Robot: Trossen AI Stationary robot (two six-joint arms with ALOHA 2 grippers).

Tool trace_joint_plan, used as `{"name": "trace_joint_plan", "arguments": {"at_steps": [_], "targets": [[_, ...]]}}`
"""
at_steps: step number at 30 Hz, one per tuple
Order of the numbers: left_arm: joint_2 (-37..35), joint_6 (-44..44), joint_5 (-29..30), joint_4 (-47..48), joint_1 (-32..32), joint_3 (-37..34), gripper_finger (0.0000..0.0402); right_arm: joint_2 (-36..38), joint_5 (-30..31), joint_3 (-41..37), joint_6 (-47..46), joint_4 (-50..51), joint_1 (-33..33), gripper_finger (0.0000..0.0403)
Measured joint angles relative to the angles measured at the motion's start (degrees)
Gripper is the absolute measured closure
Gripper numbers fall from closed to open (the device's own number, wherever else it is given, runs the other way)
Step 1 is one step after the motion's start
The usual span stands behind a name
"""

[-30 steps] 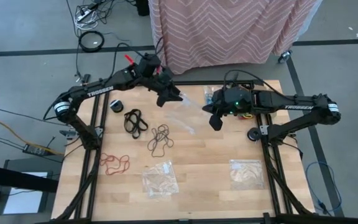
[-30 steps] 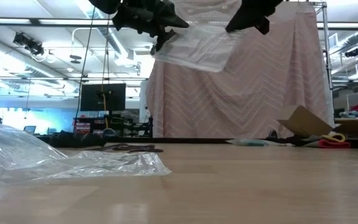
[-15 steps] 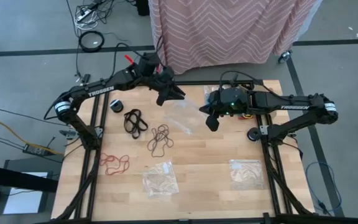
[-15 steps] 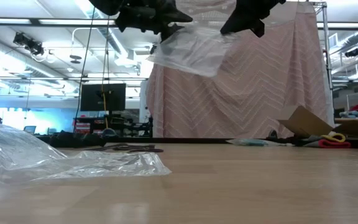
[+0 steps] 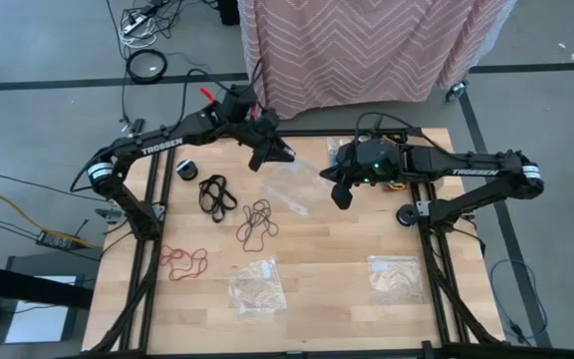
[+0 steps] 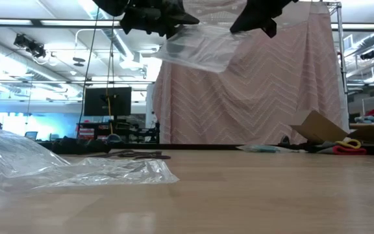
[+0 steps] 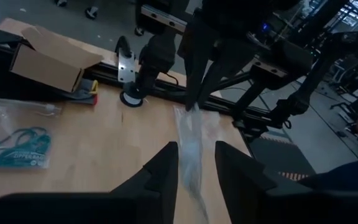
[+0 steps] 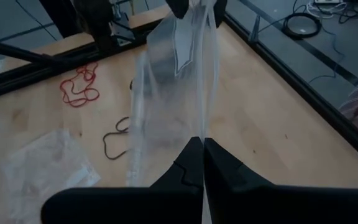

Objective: Sort rubber bands
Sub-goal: Open the bottom center transparent zip bag

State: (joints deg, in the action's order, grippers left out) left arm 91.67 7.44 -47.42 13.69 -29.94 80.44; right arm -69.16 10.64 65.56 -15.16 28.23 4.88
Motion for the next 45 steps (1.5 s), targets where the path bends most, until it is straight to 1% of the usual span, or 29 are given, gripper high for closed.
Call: {"name": "trace_joint_plan", "arguments": {"at_steps": [4,12,15,22,29,36,45], "targets": [[0.01,0.09,0.16,-0.03,-0.49,0.00,0.0276,0.38,-0.01,0.00,0.00,0.07,-0.02,0.0403],[-0.01,0.28,0.20,-0.04,-0.46,0.00,0.0276,0.38,0.27,0.00,0.02,0.19,-0.02,0.0403],[-0.01,0.28,0.22,-0.04,-0.46,0.00,0.0286,0.38,0.27,-0.02,0.04,0.22,-0.02,0.0403],[-0.01,0.28,-0.65,-0.06,-0.46,0.00,0.0331,0.38,0.34,-0.02,0.24,0.13,0.00,0.0403],[-0.01,0.28,-0.87,-0.06,-0.46,0.00,0.0350,0.38,0.50,-0.02,0.35,-0.37,0.01,0.0403],[-0.05,0.20,-1.76,-0.06,-0.46,0.00,0.0356,0.38,0.49,-0.02,0.35,-2.60,0.77,0.0403],[-0.06,0.06,-2.20,-0.26,-0.46,0.00,0.0356,0.75,0.45,-0.04,0.22,-2.63,0.92,0.0403]]}}
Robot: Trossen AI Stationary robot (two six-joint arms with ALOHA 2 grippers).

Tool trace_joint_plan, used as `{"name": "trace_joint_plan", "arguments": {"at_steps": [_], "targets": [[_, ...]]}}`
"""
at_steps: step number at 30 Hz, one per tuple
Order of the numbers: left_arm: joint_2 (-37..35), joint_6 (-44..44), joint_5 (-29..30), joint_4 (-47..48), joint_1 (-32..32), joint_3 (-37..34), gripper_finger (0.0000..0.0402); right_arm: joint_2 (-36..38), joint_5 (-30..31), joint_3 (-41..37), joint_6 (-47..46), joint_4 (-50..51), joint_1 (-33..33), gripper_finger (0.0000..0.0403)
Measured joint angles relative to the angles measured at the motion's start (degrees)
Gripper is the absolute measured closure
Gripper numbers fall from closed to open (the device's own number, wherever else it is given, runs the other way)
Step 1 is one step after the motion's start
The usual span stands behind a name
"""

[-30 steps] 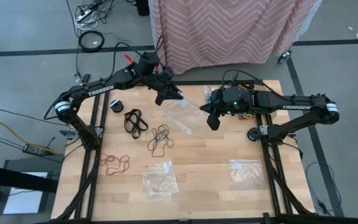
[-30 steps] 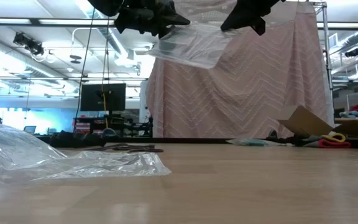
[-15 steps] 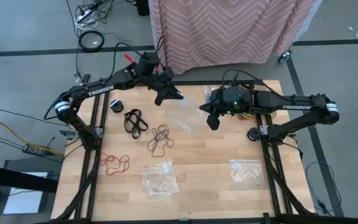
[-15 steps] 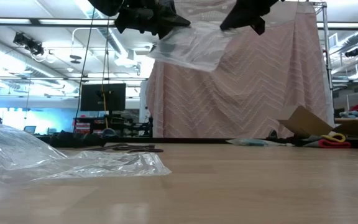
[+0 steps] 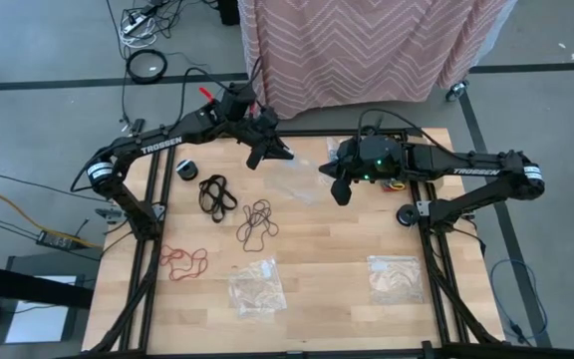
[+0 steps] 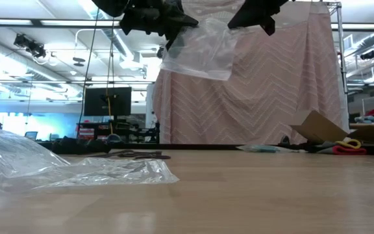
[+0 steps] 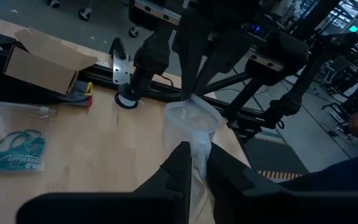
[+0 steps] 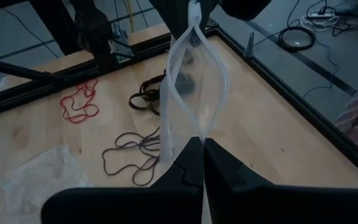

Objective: Sort rubber bands
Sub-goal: Open the bottom center transparent zip bag

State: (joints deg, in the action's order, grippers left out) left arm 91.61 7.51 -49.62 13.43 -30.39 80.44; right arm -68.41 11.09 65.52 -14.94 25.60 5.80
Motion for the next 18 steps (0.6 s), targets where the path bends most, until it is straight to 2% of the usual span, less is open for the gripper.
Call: {"name": "trace_joint_plan", "arguments": {"at_steps": [8,13,18], "targets": [[0.00,-1.42,2.15,-0.30,-0.04,0.00,0.0395,0.20,-0.03,0.00,-0.07,-0.15,0.00,0.0403],[0.00,-1.62,2.57,-0.28,-0.04,0.00,0.0398,0.20,-0.18,0.00,-0.22,-0.29,0.00,0.0403],[0.00,-1.73,5.42,-0.26,-0.04,0.00,0.0399,0.20,-0.15,0.00,-0.20,-0.28,0.00,0.0403]]}}
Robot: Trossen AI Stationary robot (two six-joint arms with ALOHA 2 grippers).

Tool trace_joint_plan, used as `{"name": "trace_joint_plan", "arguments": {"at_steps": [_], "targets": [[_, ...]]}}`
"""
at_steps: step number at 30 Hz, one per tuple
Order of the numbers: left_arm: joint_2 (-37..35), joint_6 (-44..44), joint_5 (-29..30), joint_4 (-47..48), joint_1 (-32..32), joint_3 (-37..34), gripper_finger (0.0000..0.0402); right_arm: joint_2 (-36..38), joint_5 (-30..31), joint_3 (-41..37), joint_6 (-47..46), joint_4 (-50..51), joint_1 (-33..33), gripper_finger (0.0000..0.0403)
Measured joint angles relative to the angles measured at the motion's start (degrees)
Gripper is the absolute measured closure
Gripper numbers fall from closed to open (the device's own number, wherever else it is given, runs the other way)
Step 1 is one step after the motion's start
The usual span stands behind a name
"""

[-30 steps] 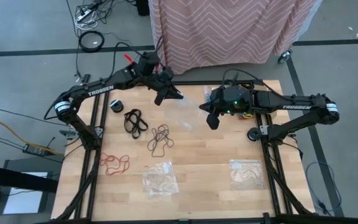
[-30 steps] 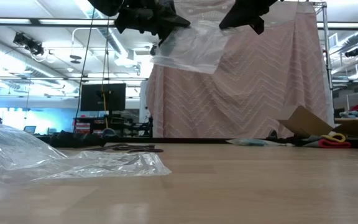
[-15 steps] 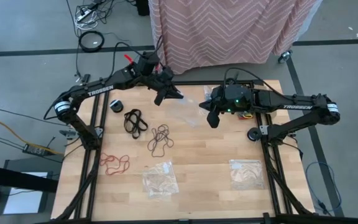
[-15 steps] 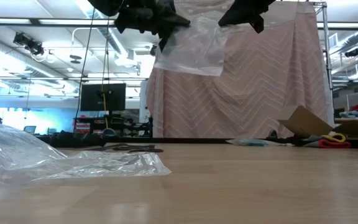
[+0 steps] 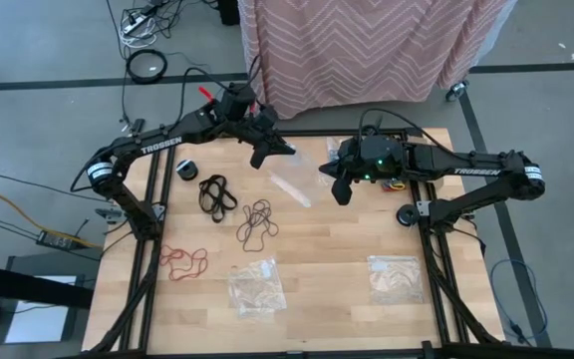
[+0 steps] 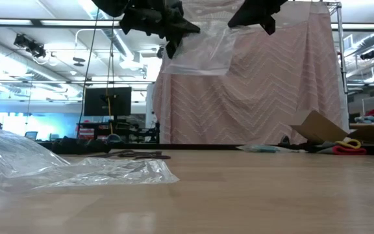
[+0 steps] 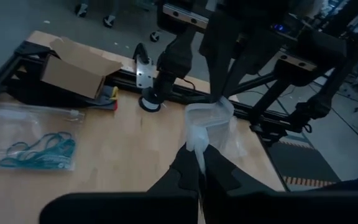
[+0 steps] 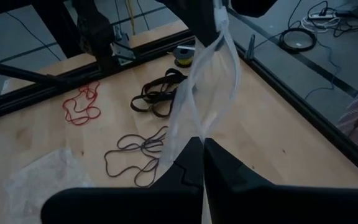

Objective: Sort rubber bands
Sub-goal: Open the bottom center transparent zip bag

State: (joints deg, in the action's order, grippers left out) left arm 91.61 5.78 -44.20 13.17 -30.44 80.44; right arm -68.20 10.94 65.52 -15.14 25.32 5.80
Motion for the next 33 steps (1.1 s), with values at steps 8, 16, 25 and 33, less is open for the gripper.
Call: {"name": "trace_joint_plan", "arguments": {"at_steps": [8,16,25,33], "targets": [[0.00,-1.09,1.28,0.02,0.00,0.00,0.0400,0.00,-4.34,0.00,1.59,-1.83,0.02,0.0398],[0.00,-1.19,0.59,-0.39,1.18,0.00,0.0401,-0.07,-7.66,0.00,2.78,-4.92,2.09,0.0344],[0.00,-1.25,0.41,-0.45,2.38,0.00,0.0401,-0.10,-10.48,0.00,2.75,-5.38,6.91,0.0358],[0.00,-1.12,0.43,-1.54,2.40,0.00,0.0401,-1.17,-15.60,0.00,2.45,-3.63,8.30,0.0399]]}}
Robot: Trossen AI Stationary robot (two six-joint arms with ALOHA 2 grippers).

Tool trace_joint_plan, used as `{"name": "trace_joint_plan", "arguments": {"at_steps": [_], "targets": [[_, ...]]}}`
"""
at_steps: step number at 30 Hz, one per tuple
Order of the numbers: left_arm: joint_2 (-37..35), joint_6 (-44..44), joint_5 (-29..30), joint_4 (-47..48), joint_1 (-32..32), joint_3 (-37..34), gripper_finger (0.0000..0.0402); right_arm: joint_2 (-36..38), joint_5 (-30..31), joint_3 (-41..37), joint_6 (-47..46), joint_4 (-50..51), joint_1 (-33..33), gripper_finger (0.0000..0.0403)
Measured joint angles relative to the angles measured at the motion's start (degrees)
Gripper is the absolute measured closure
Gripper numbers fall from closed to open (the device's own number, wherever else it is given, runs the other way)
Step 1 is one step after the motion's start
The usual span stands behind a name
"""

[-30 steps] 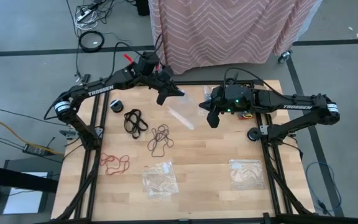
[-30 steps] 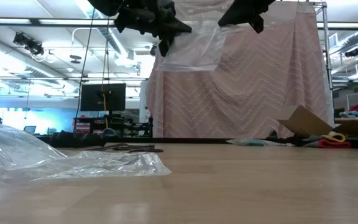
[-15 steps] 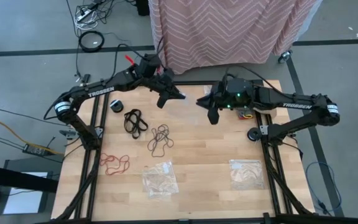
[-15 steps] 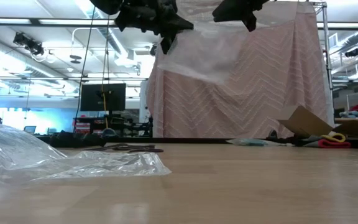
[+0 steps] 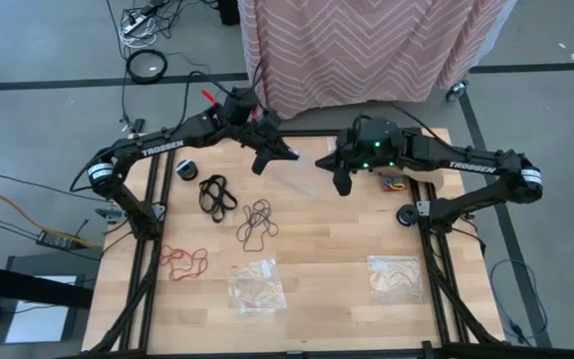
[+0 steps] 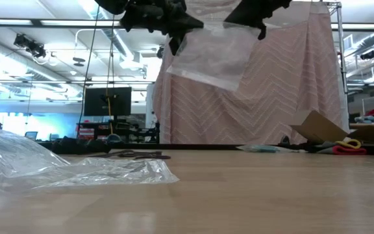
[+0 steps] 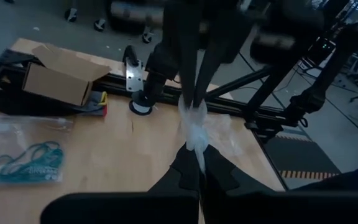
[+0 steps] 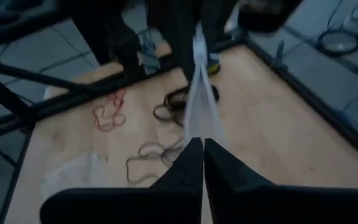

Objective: Sort rubber bands
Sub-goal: Open the bottom center transparent zip bag

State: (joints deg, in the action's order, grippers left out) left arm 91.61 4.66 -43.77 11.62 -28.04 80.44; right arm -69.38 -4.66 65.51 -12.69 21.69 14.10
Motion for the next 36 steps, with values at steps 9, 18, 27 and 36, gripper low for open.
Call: {"name": "trace_joint_plan", "arguments": {"at_steps": [9,18,27,36], "targets": [[0.00,1.04,-0.46,-0.63,0.06,0.01,0.0401,-4.63,-2.64,-0.04,-0.24,-1.04,-0.20,0.0402],[0.32,1.42,-0.48,-1.47,2.09,0.02,0.0401,-10.46,-10.76,-0.04,1.14,-7.96,0.63,0.0368],[1.40,0.20,0.87,0.40,3.50,0.11,0.0401,-11.92,-18.27,-0.08,-2.94,-14.46,4.22,0.0244],[1.57,-1.04,2.80,1.03,0.71,0.00,0.0401,-12.16,-26.39,-0.02,-7.65,-4.54,4.47,0.0167]]}}
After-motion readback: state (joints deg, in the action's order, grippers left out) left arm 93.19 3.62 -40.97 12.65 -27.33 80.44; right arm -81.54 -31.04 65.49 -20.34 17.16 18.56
